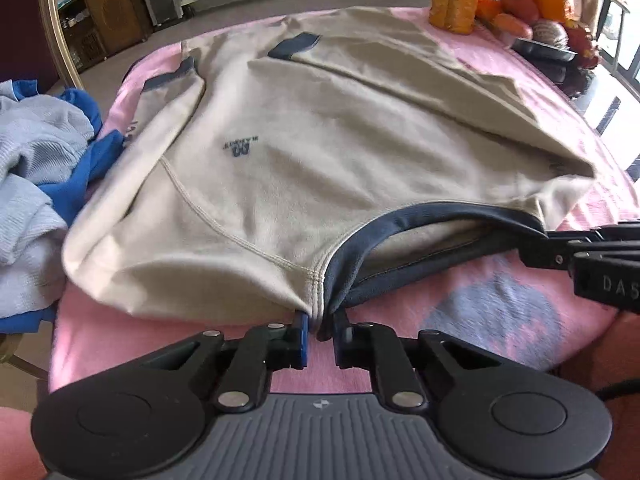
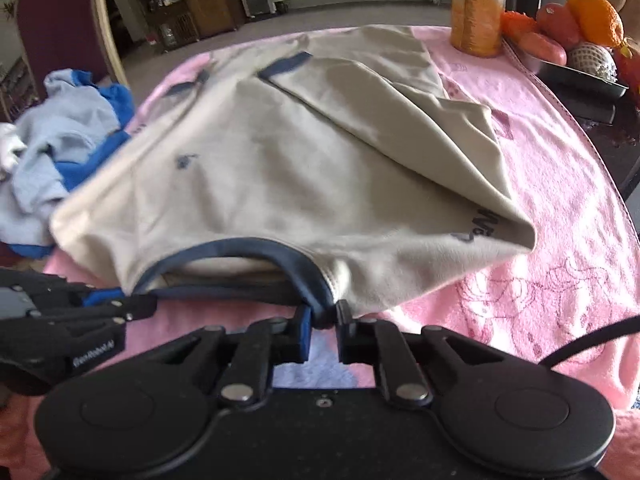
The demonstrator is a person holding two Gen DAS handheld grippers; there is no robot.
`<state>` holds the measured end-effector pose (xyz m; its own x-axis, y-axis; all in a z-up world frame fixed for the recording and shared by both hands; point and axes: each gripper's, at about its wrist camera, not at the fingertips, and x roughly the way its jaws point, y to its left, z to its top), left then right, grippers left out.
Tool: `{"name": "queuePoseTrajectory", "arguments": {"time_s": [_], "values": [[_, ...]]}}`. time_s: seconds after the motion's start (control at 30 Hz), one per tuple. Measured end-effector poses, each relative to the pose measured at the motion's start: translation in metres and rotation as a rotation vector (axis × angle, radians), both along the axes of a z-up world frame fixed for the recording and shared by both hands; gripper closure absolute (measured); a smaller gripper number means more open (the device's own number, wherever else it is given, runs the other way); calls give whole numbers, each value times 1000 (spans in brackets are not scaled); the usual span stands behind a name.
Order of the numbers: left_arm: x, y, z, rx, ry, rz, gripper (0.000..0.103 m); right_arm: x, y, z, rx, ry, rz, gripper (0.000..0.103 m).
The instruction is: Fold clothes
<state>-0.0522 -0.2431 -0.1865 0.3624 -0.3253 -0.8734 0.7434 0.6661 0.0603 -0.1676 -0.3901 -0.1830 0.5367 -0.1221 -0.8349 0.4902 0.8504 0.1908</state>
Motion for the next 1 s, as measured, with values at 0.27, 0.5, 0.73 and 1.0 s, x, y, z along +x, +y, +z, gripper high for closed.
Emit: {"name": "queuePoseTrajectory", "arguments": {"time_s": [0.27, 0.5, 0.73, 1.0], "values": [[-2, 3, -11, 67, 84, 8, 88, 2, 4, -5, 35, 93, 32, 86], [-4, 30, 32, 23, 107, -11, 83, -16, -4, 56, 19, -4, 6, 66], [34, 60, 124, -205, -34, 102, 74, -16, -16, 171, -41, -235, 17, 55], [58, 66, 192, -344, -203, 149, 65, -3, -14, 259, -147, -429, 68, 40]]}}
